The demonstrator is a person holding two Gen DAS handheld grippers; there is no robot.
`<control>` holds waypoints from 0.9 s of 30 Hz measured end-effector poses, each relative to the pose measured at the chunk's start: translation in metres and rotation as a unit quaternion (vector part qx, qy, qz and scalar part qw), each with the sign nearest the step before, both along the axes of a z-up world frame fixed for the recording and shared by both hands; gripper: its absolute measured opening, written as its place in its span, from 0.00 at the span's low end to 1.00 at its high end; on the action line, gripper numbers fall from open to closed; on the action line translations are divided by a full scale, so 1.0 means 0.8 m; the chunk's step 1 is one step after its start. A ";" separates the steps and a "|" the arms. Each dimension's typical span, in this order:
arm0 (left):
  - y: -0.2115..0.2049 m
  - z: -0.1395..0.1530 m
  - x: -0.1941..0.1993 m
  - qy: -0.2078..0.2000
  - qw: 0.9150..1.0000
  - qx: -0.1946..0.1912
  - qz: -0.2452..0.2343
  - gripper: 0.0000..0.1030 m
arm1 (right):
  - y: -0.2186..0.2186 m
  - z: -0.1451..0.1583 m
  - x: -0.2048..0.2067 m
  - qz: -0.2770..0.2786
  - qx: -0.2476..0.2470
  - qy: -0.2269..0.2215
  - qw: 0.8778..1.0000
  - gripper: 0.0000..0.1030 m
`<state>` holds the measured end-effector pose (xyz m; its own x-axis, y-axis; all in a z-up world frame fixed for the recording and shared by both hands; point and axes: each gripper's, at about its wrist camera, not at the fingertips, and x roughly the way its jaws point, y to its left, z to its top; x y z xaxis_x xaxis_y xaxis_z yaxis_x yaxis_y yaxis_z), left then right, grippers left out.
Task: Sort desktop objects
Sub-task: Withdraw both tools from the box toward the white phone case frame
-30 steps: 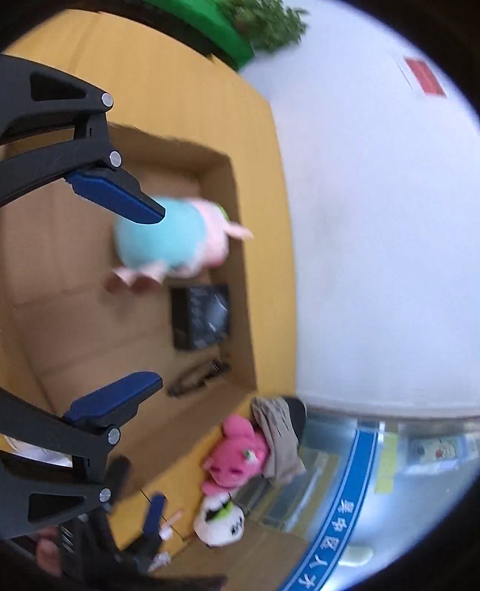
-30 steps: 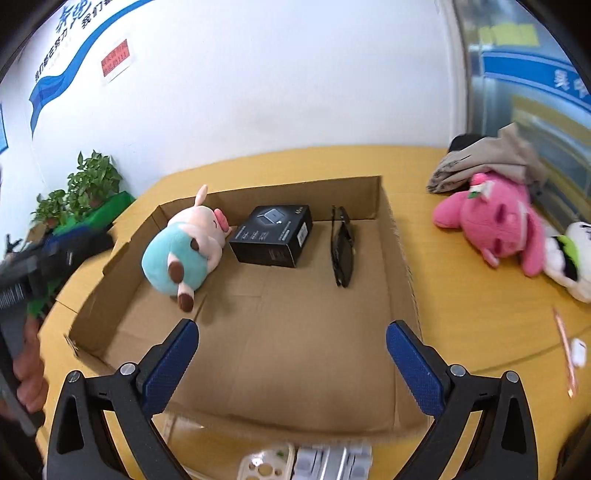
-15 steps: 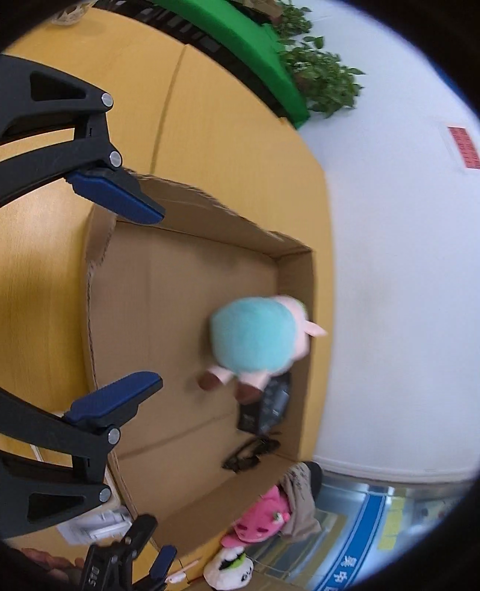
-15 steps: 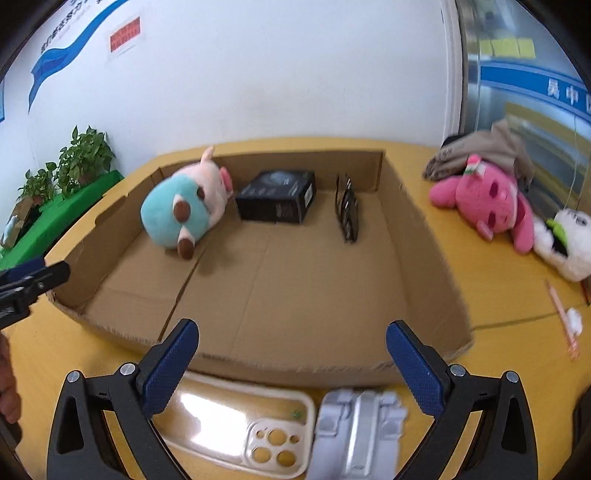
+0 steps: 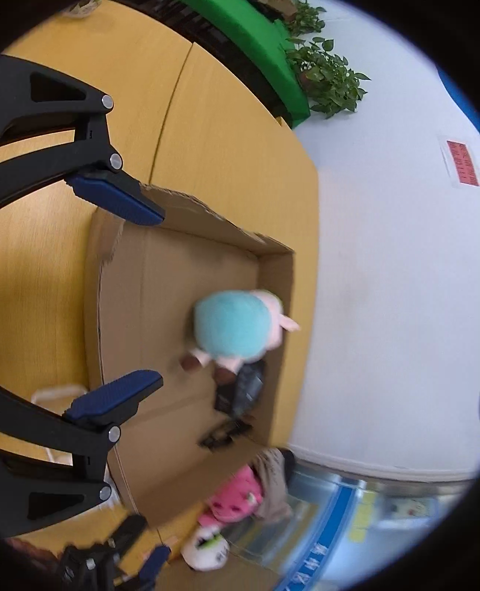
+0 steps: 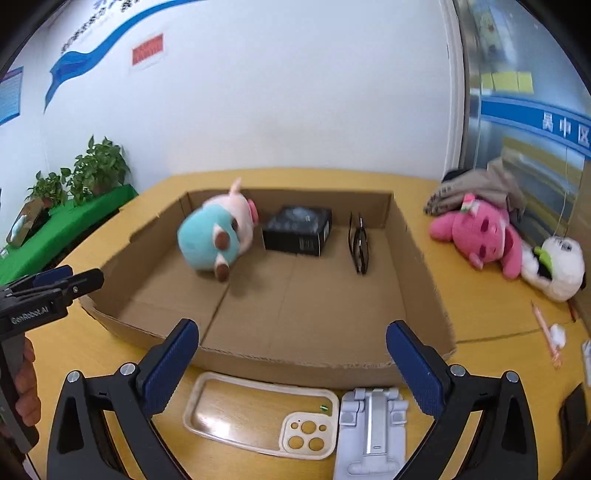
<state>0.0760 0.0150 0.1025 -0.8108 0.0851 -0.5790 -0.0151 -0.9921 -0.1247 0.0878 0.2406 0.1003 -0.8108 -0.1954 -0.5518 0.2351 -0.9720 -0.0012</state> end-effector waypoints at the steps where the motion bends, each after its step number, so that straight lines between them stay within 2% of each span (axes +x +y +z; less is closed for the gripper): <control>1: 0.005 0.009 0.007 0.007 1.000 0.006 -0.006 0.78 | 0.000 0.006 0.003 0.001 0.000 0.003 1.000 1.00; 6: 0.027 0.034 0.029 0.018 0.999 0.021 -0.020 0.78 | 0.008 0.027 0.016 -0.008 -0.010 0.000 1.000 1.00; 13: 0.046 0.048 0.044 0.030 0.999 0.009 -0.030 0.78 | 0.015 0.037 0.031 -0.015 -0.003 0.004 1.000 1.00; 21: 0.062 0.031 0.039 0.000 0.998 0.002 -0.055 0.78 | 0.026 0.025 0.027 -0.017 -0.010 -0.012 1.000 1.00; 27: 0.061 0.000 0.031 -0.050 0.996 0.022 -0.072 0.78 | 0.040 0.005 0.022 -0.024 -0.013 -0.038 0.999 1.00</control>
